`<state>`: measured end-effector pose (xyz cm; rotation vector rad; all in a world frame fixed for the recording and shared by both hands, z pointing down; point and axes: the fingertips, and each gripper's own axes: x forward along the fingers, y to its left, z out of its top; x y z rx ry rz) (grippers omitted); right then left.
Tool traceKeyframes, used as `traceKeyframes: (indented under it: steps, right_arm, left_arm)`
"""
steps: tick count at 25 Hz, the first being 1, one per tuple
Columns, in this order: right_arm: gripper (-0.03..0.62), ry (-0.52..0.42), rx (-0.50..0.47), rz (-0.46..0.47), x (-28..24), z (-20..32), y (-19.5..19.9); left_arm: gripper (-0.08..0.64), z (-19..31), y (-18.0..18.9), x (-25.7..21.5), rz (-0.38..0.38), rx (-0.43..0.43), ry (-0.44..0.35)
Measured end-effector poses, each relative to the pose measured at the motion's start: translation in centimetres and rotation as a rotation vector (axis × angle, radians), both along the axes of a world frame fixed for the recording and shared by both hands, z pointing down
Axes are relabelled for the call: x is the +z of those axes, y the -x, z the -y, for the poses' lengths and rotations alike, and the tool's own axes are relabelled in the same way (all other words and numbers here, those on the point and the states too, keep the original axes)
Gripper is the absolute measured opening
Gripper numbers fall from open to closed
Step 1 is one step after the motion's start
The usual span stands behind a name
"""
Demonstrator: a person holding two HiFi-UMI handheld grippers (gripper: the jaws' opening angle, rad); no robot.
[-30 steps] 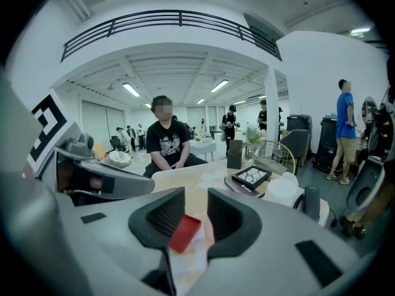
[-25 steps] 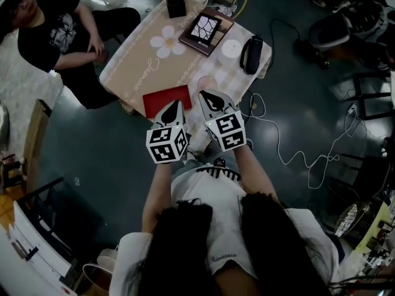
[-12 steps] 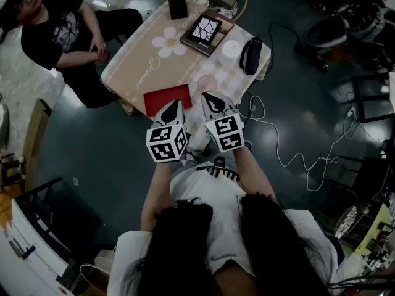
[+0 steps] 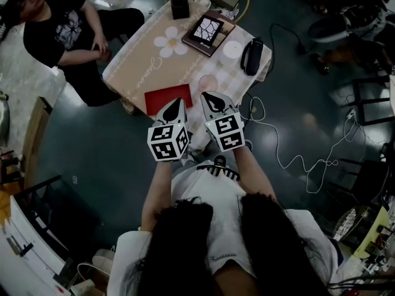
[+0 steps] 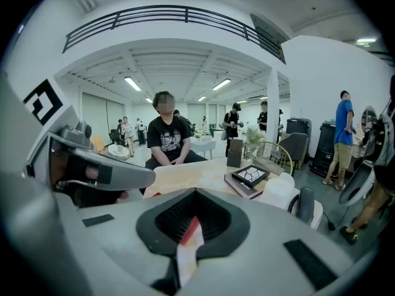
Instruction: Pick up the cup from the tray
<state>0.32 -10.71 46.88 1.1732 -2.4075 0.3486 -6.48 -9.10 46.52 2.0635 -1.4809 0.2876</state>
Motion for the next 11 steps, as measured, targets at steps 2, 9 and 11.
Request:
traceKeyframes:
  steps: [2,9,11]
  right_arm:
    - [0.008,-0.003,-0.002,-0.002,-0.08,0.09,0.06]
    - [0.008,0.009,-0.002,-0.005,0.41,-0.05,-0.35]
    - [0.008,0.018,-0.003,-0.004,0.49,-0.05,-0.59]
  left_arm:
    - [0.006,0.07,-0.05,-0.02,0.000,0.002,-0.002]
    - [0.006,-0.12,-0.50,0.25,0.000,0.010,0.007]
    - [0.006,-0.04,-0.75,0.07,-0.004,0.009,0.003]
